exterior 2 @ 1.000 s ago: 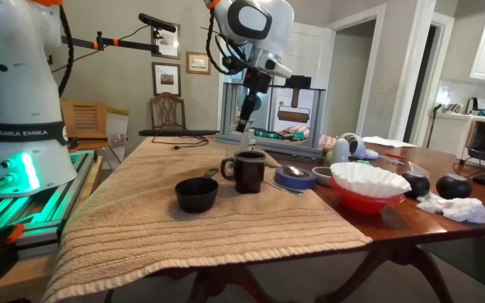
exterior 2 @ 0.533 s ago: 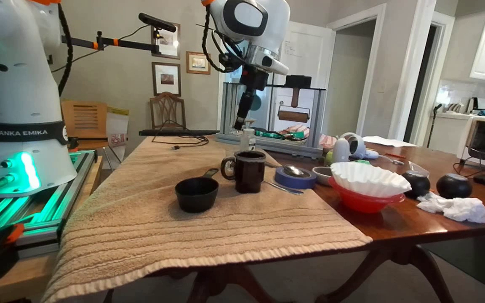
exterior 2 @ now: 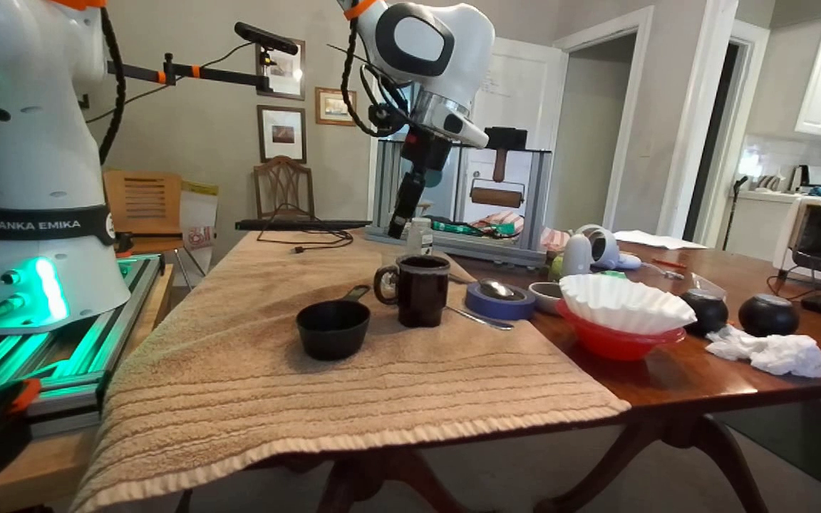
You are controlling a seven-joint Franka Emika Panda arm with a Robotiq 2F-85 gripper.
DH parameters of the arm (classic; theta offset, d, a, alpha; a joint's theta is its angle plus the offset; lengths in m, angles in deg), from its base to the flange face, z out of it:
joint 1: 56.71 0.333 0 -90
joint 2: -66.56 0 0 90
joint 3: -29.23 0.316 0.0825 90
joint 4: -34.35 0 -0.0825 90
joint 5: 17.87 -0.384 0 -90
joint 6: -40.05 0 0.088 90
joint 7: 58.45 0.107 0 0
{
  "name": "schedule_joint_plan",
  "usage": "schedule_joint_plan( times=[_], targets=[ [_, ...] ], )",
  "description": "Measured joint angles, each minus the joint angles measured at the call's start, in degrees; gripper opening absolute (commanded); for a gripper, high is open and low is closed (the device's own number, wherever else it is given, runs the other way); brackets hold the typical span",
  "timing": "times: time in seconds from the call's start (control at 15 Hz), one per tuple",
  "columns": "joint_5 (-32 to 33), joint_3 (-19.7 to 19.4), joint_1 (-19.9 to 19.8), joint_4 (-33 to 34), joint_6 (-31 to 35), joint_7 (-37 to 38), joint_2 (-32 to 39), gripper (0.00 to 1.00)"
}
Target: Put the lid in the glass cup
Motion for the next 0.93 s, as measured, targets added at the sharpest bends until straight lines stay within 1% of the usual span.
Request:
schedule_joint_plan(
  times=[0.2,0.53,0.93],
  targets=[
    [0.0,0.1,-0.1,-2.5,2.7,-1.1,-0.4,0.23],
    [-0.4,0.4,0.1,-7.3,9.7,-1.3,-2.0,0.23],
    [-0.6,0.3,0.1,-9.0,14.6,0.7,-2.5,0.23]
  ],
)
